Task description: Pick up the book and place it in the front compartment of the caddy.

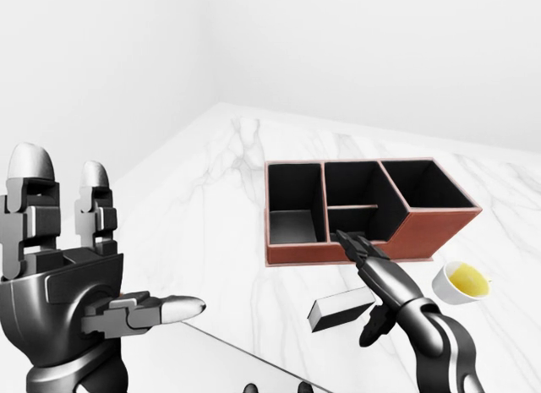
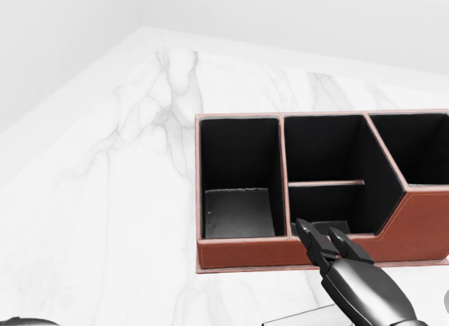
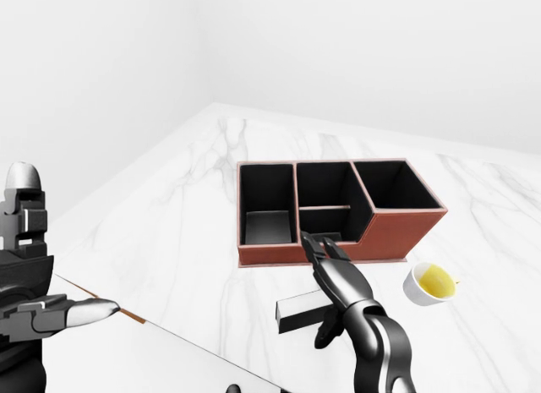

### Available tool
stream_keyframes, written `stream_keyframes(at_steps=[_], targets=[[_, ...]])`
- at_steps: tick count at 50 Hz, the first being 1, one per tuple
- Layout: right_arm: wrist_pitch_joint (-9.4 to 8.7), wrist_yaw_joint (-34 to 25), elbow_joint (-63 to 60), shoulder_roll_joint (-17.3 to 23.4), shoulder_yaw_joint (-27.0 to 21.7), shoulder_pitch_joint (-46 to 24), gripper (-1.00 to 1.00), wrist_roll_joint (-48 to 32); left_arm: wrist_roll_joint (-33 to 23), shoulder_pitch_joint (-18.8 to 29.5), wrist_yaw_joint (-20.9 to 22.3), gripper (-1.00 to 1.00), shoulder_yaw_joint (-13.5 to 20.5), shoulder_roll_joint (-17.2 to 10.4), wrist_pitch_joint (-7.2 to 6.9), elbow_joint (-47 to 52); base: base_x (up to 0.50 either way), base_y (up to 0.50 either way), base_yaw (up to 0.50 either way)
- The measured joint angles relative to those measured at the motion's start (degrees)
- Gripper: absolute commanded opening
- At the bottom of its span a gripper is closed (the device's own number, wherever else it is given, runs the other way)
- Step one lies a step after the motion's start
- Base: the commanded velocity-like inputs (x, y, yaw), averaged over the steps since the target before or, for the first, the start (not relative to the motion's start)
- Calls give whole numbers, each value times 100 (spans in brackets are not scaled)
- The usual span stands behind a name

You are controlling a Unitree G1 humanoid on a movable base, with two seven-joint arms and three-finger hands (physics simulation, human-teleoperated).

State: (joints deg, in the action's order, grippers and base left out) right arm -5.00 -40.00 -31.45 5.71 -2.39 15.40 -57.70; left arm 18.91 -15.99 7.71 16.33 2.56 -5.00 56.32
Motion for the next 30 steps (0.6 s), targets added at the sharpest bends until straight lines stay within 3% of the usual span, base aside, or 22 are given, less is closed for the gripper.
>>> stream_keyframes(at_steps=[30], targets=[[0, 0, 290, 46, 76, -371, 100, -310, 48, 32, -20, 100, 25, 2, 0, -5, 0, 0, 0]])
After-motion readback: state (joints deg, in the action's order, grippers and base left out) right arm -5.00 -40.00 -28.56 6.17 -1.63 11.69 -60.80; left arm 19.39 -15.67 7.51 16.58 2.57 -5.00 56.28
